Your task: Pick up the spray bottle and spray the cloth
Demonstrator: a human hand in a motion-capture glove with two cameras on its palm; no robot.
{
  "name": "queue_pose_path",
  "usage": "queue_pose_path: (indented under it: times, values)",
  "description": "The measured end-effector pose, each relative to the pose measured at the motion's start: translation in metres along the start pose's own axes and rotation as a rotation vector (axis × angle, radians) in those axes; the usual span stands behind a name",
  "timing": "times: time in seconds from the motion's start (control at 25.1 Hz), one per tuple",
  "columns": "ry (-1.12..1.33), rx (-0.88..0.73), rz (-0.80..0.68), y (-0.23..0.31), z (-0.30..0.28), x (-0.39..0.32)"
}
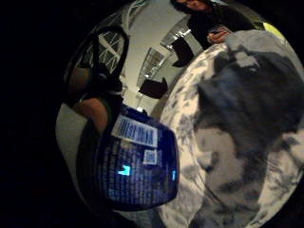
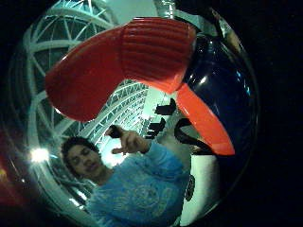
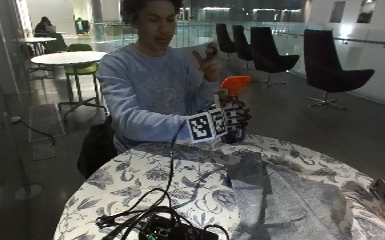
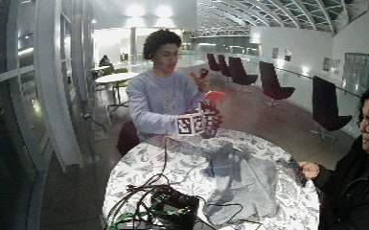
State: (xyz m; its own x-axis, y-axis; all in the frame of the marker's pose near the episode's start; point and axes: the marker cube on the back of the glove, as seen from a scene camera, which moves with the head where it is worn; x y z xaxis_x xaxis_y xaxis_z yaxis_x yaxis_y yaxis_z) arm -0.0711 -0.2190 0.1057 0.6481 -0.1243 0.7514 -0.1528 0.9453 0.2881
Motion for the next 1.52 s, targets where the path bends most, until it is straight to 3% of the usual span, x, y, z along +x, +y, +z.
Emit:
queue_pose_path:
  times: [0.24,0.48,0.72,1.12,1.52]
  values:
    - [-0.008,-0.021,-0.058,0.001,0.08,0.028]
    - [0.056,-0.082,-0.021,0.012,0.083,0.038]
    - [0.212,-0.124,-0.02,0.062,0.008,0.023]
    - [0.605,0.038,-0.016,0.134,-0.173,-0.019]
    - [0.66,0.072,0.069,0.182,-0.225,-0.006]
